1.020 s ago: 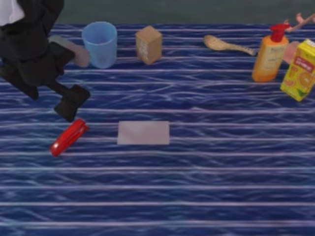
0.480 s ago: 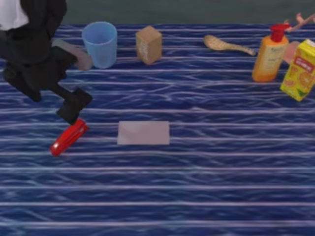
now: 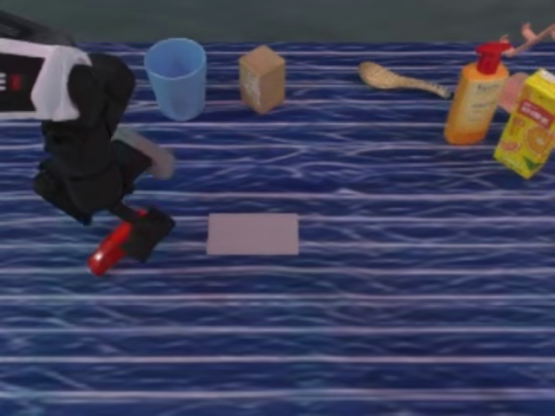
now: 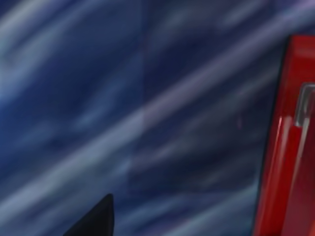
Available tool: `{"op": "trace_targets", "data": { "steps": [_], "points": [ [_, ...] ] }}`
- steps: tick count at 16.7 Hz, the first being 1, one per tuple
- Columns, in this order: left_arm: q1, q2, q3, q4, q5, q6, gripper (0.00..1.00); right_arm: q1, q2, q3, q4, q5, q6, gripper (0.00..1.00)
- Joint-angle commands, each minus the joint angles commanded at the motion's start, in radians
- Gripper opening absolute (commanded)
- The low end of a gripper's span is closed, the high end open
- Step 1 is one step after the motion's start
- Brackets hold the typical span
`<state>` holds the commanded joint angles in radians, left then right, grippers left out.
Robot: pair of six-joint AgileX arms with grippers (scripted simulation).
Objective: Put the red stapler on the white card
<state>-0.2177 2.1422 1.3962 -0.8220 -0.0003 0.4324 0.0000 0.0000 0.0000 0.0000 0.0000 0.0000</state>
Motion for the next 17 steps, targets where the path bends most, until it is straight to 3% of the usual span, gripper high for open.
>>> {"op": "trace_targets", "data": {
  "steps": [4, 17],
  "points": [
    [0.0, 0.003, -0.005, 0.007, 0.0, 0.0, 1.0, 0.0, 0.0, 0.0, 0.0, 0.0, 0.0, 1.0],
    [0.0, 0.003, -0.005, 0.007, 0.0, 0.0, 0.02, 0.0, 0.0, 0.0, 0.0, 0.0, 0.0, 1.0]
  ]
}}
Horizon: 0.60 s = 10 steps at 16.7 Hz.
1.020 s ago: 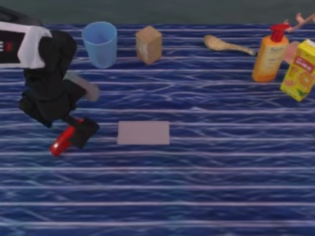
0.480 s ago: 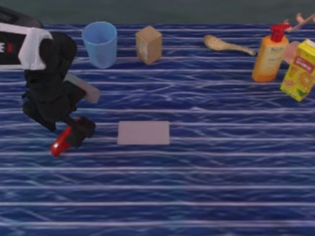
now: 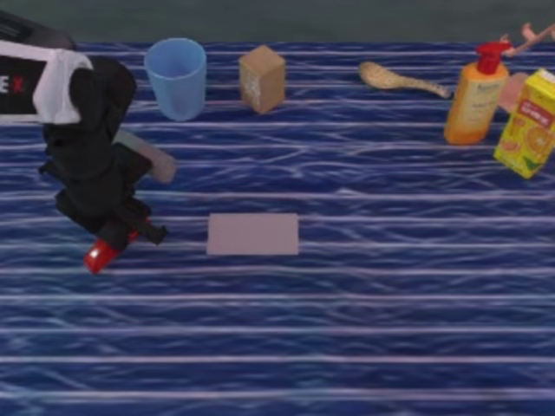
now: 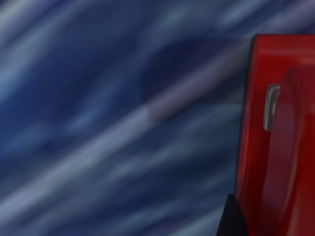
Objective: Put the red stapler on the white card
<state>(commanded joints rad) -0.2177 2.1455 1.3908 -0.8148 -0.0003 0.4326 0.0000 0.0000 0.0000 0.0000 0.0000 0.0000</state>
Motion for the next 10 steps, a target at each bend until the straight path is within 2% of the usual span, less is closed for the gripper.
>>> {"op": "trace_targets", "data": {
  "steps": [10],
  "points": [
    [0.0, -0.002, 0.003, -0.003, 0.0, 0.001, 0.0, 0.0, 0.0, 0.0, 0.0, 0.0, 0.0, 1.0]
  ]
}}
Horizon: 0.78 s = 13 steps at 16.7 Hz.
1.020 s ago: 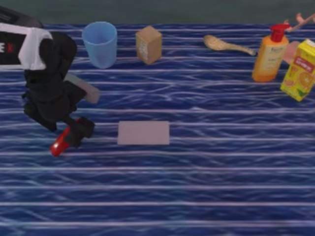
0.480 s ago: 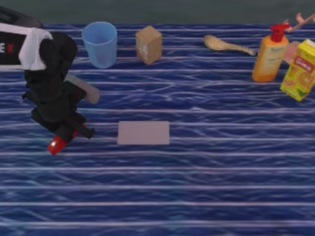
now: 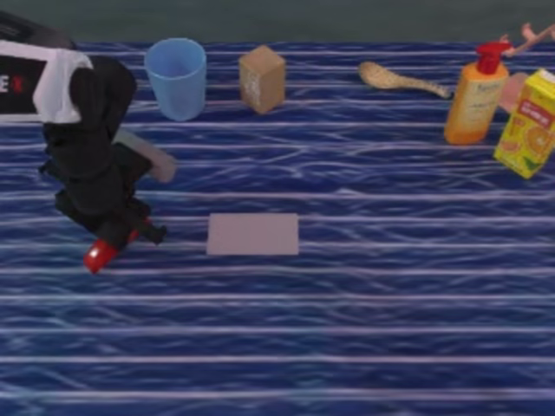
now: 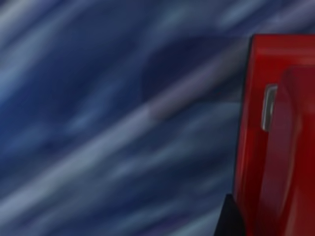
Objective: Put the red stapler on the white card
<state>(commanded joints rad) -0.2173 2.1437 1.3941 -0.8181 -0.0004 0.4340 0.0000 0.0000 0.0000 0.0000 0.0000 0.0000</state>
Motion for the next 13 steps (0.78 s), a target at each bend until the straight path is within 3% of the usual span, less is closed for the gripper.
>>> {"op": "trace_targets", "data": {
  "steps": [8, 13],
  "points": [
    [0.015, -0.101, 0.188, -0.305, 0.0, -0.004, 0.0, 0.0, 0.0, 0.0, 0.0, 0.0, 0.0, 1.0],
    [0.017, -0.128, 0.219, -0.348, -0.001, -0.005, 0.0, 0.0, 0.0, 0.0, 0.0, 0.0, 0.0, 1.0]
  ]
}}
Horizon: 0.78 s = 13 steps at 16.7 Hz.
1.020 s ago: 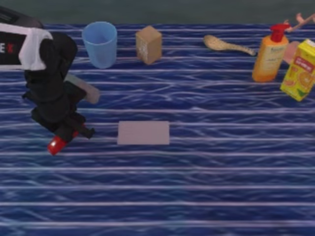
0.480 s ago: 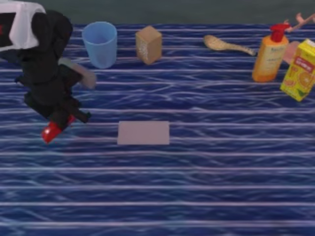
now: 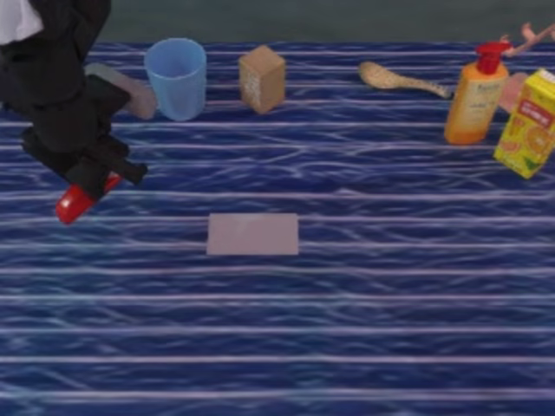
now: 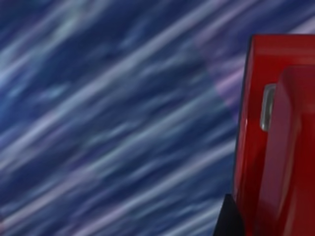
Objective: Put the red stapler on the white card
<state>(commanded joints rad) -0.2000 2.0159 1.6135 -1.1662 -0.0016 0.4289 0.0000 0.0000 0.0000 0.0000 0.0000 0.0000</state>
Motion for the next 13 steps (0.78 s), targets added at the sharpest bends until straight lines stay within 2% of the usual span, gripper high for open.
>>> {"op": "trace_targets", "data": {
  "steps": [3, 5, 13],
  "points": [
    [-0.015, 0.013, 0.013, -0.005, 0.0, 0.016, 0.0, 0.0, 0.0, 0.0, 0.0, 0.0, 0.0, 1.0],
    [-0.045, 0.047, 0.07, -0.033, 0.001, 0.071, 0.0, 0.0, 0.0, 0.0, 0.0, 0.0, 0.0, 1.0],
    [-0.26, 0.274, 0.485, -0.226, 0.007, 0.482, 0.0, 0.0, 0.0, 0.0, 0.0, 0.0, 0.0, 1.0]
  ]
}}
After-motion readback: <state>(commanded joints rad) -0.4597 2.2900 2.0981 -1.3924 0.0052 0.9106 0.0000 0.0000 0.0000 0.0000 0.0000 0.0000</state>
